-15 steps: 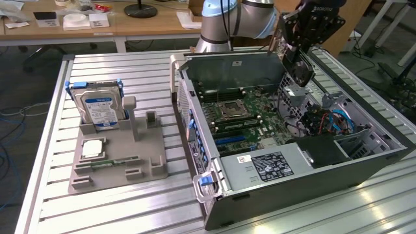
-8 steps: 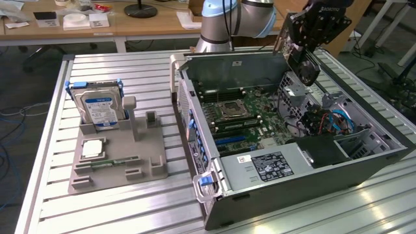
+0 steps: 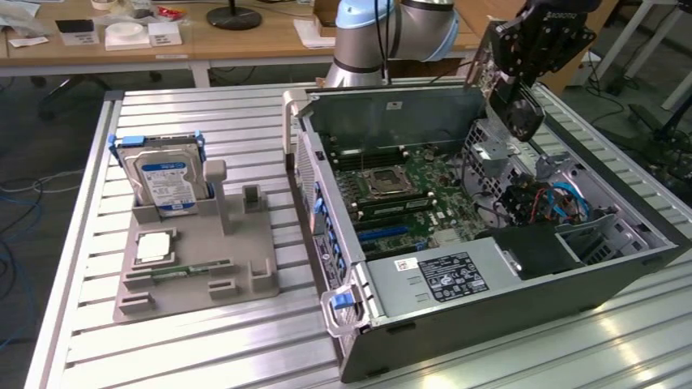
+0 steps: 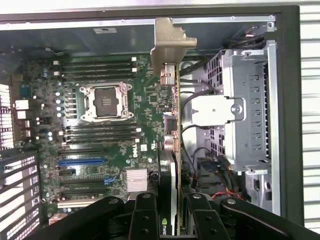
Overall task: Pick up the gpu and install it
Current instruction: 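Pick up the gpu and move the gpu toward the slot, then insert the gpu into the slot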
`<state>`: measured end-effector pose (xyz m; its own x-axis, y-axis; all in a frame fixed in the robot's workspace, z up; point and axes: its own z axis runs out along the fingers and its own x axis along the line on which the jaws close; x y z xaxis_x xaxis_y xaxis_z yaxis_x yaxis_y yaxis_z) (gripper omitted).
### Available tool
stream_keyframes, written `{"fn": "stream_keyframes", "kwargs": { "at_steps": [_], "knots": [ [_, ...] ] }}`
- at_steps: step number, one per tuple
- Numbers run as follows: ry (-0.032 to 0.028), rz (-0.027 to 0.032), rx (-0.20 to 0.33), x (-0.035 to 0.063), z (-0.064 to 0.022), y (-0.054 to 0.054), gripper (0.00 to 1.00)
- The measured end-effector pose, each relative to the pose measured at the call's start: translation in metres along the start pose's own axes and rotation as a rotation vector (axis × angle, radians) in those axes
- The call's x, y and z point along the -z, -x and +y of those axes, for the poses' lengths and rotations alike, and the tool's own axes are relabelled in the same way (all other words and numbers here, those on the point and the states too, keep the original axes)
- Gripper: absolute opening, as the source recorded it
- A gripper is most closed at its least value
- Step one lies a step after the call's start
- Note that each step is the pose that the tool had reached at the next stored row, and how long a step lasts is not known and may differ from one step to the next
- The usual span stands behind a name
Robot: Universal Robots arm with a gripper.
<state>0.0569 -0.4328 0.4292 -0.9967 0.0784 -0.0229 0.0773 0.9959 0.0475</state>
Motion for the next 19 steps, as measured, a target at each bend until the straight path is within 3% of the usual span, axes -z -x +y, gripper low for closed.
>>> {"fn": "stream_keyframes", "kwargs": {
  "at_steps": [12, 19],
  "knots": [
    [0.0002, 0.0007, 0.000, -0.0122, 0.0071, 0.004, 0.27],
    [0.0001, 0.0007, 0.000, -0.0128, 0.0071, 0.005, 0.27]
  ]
}}
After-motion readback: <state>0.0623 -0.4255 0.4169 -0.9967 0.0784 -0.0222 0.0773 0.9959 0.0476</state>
